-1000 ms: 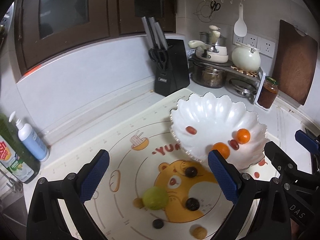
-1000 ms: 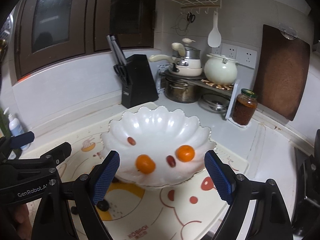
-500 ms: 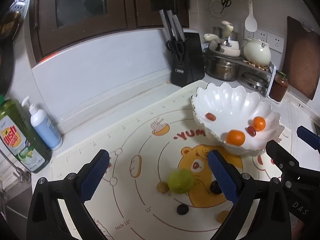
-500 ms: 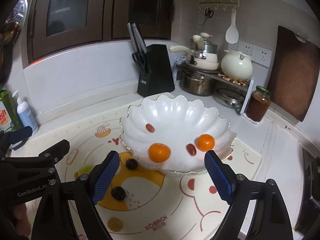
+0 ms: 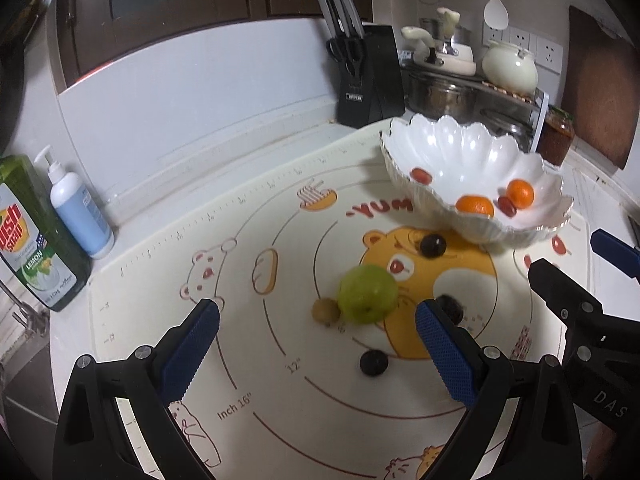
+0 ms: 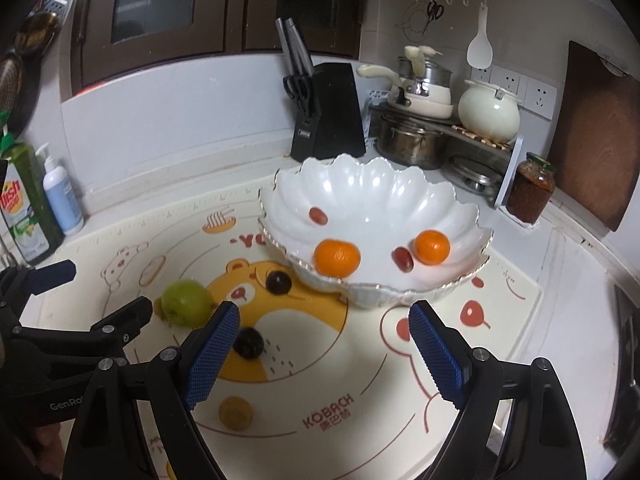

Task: Organize fruits
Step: 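Withdraw both tools from the bowl toward the remaining fruits on the mat, then grasp a small brown round fruit with the right tool while the left grasps a black plum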

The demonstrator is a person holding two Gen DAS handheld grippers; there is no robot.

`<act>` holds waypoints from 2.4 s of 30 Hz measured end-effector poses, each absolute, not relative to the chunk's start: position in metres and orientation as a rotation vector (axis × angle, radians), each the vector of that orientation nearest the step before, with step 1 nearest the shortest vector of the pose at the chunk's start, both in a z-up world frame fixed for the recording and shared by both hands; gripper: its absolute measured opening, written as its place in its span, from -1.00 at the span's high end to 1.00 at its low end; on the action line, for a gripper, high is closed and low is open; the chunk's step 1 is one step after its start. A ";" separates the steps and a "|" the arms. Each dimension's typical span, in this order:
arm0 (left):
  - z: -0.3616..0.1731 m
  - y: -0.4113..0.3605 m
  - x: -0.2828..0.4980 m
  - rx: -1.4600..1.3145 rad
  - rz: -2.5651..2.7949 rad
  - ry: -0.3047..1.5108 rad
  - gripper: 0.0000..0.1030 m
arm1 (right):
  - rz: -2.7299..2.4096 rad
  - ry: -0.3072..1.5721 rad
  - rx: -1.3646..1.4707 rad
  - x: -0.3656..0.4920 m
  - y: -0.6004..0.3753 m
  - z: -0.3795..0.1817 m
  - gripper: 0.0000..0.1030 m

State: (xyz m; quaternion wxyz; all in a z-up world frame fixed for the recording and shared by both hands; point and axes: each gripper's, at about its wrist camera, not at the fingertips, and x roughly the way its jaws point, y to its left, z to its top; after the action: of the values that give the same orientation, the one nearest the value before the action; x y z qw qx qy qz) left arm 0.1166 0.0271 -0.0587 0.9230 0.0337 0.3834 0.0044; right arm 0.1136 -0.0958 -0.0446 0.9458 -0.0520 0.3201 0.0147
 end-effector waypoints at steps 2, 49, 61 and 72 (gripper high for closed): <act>-0.063 0.027 0.115 0.078 0.008 0.793 -0.94 | 0.030 0.660 -0.110 0.111 -0.096 -0.049 -0.69; -0.108 0.034 0.104 0.062 -0.032 0.902 -0.69 | 0.203 0.831 -0.069 0.101 -0.066 -0.111 0.49; -0.119 0.009 0.122 0.071 -0.097 0.930 -0.20 | 0.134 0.823 -0.024 0.115 -0.095 -0.105 0.49; -0.121 0.005 0.123 0.052 -0.109 0.922 0.41 | 0.123 0.820 -0.007 0.118 -0.101 -0.106 0.48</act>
State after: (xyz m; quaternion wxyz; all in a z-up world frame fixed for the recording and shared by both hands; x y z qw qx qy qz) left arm 0.1233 0.0051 -0.1211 0.8938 0.0251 0.4447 -0.0525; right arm 0.1181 -0.1010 -0.1055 0.9153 -0.0034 0.3983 0.0599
